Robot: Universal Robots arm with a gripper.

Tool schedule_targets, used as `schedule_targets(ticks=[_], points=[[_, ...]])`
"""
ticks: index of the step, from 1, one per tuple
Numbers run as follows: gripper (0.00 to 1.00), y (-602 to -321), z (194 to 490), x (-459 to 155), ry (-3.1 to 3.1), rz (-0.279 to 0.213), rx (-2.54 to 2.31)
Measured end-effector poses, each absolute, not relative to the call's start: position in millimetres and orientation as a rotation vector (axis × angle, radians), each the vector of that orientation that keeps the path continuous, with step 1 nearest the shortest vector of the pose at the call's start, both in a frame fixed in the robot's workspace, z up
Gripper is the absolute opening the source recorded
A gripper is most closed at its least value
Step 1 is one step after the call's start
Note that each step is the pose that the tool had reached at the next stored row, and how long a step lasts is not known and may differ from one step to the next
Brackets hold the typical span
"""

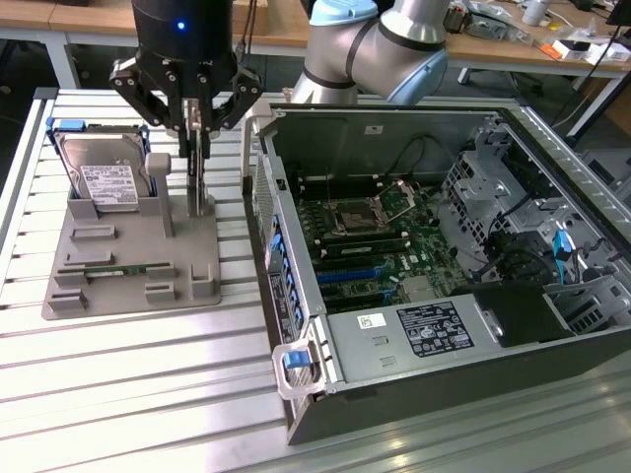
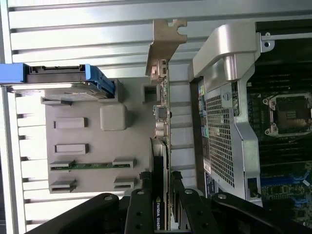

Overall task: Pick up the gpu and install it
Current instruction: 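Pick up the gpu and move the gpu toward the slot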

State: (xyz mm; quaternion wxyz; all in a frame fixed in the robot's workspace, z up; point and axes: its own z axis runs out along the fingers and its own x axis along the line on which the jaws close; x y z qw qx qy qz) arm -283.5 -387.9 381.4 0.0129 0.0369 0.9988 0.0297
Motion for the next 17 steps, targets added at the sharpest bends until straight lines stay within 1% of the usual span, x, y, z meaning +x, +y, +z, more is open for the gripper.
schedule_targets(ticks=[17], points=[[0.26,-388,417,-283,3.112,0.098,0.115]])
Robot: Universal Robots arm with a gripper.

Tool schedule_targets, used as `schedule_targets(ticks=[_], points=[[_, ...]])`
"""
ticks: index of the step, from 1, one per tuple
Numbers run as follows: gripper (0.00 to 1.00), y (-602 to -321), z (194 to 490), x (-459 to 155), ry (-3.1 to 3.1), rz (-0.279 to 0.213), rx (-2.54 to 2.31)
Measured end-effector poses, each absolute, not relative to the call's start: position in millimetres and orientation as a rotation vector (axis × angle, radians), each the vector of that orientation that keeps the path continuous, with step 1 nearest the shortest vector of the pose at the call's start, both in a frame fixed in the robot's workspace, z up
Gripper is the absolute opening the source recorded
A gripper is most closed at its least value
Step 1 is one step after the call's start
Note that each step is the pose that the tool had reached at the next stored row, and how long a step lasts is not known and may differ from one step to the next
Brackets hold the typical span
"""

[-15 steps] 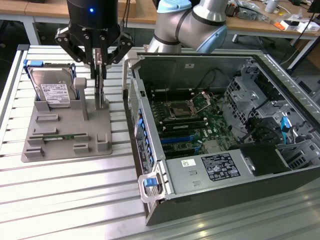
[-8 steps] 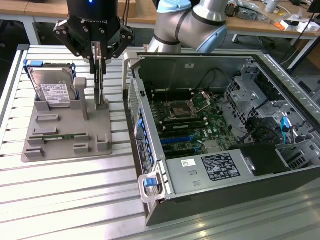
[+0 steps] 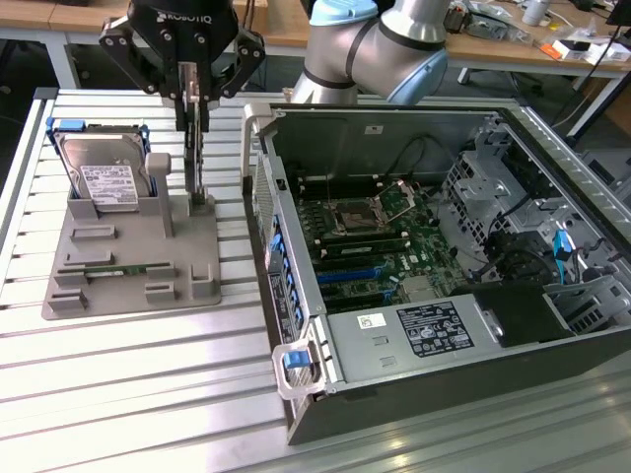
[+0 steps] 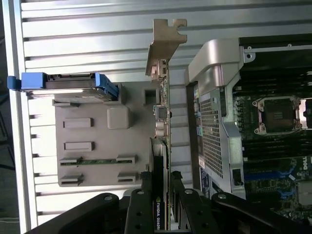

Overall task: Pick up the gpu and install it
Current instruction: 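Pick up the gpu and move the gpu toward the slot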

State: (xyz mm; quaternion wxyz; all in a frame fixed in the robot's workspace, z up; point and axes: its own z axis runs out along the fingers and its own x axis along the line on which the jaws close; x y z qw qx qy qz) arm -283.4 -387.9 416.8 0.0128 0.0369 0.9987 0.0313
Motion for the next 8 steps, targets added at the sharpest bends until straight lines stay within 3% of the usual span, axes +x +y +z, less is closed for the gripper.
schedule_targets(ticks=[8], points=[[0.26,-388,434,-283,3.112,0.101,0.115]])
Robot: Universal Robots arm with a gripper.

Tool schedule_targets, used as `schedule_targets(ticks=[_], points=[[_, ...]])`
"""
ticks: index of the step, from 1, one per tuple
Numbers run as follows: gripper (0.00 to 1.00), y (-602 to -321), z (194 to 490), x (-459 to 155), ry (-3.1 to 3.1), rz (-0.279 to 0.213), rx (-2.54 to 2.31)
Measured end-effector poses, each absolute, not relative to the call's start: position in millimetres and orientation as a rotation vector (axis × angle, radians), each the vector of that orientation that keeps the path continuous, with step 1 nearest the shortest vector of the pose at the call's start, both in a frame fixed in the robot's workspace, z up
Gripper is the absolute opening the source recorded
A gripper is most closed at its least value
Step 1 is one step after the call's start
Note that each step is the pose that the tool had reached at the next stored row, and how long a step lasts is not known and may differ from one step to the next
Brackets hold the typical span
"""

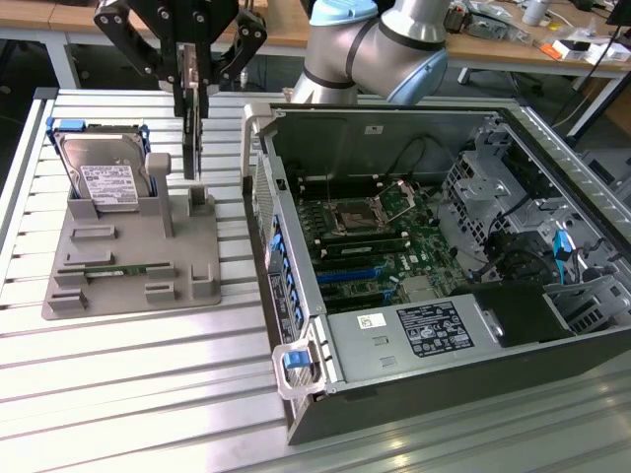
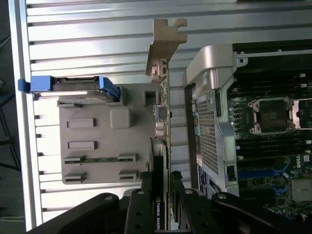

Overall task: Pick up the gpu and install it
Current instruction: 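Pick up the gpu and move the gpu toward the slot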

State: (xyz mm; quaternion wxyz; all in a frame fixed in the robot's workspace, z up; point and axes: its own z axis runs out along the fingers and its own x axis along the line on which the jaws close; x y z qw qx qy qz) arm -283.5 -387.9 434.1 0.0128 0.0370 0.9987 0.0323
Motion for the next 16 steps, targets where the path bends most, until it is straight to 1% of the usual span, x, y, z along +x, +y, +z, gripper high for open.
schedule_targets(ticks=[4,6,10,12,16], points=[[0.26,-388,445,-283,3.112,0.103,0.115],[0.26,-388,456,-283,3.112,0.105,0.115],[0.26,-388,463,-283,3.112,0.107,0.115],[0.26,-388,463,-283,3.112,0.107,0.115],[0.26,-397,463,-280,3.114,0.111,0.116]])
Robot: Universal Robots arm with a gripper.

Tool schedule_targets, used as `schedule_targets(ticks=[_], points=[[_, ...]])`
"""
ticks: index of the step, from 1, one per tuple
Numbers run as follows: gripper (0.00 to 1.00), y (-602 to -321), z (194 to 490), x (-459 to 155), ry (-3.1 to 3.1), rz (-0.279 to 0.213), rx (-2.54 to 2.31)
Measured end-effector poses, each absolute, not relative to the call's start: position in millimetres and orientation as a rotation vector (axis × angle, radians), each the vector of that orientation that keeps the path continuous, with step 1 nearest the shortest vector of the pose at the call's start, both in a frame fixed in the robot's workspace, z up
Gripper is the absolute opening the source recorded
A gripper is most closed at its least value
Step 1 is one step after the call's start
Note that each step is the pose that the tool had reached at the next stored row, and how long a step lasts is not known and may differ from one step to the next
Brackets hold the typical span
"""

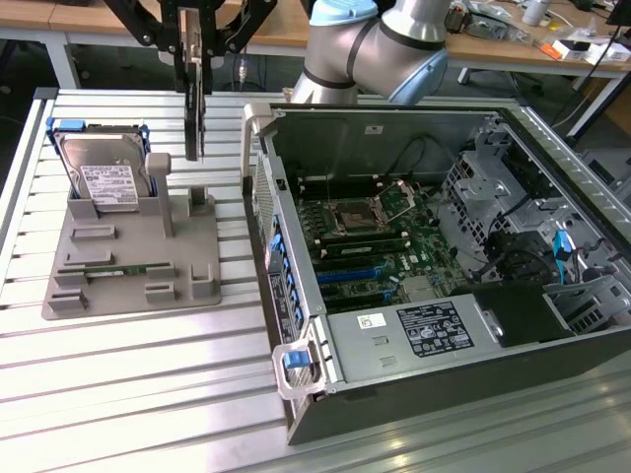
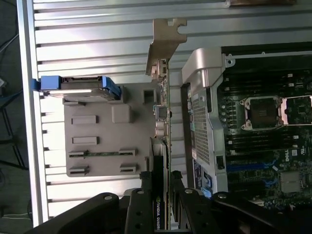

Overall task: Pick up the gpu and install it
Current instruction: 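Pick up the gpu and move the gpu toward the slot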

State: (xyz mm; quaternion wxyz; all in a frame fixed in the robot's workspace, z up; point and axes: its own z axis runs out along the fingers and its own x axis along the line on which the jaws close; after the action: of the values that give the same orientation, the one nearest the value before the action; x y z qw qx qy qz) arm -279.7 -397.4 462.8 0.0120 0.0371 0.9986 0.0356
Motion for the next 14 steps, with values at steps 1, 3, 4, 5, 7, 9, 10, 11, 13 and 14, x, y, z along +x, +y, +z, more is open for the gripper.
schedule_targets(ticks=[1,3,4,5,7,9,10,11,13,14], points=[[0.26,-399,463,-276,3.115,0.112,0.116],[0.26,-401,463,-272,3.116,0.112,0.116],[0.26,-401,463,-271,3.117,0.112,0.116],[0.26,-402,463,-269,3.117,0.112,0.116],[0.26,-402,463,-264,3.119,0.112,0.116],[0.26,-402,463,-259,3.12,0.112,0.116],[0.26,-402,463,-256,3.12,0.112,0.116],[0.26,-402,463,-254,3.121,0.112,0.116],[0.26,-402,463,-249,3.122,0.112,0.116],[0.26,-402,463,-247,3.123,0.112,0.116]])
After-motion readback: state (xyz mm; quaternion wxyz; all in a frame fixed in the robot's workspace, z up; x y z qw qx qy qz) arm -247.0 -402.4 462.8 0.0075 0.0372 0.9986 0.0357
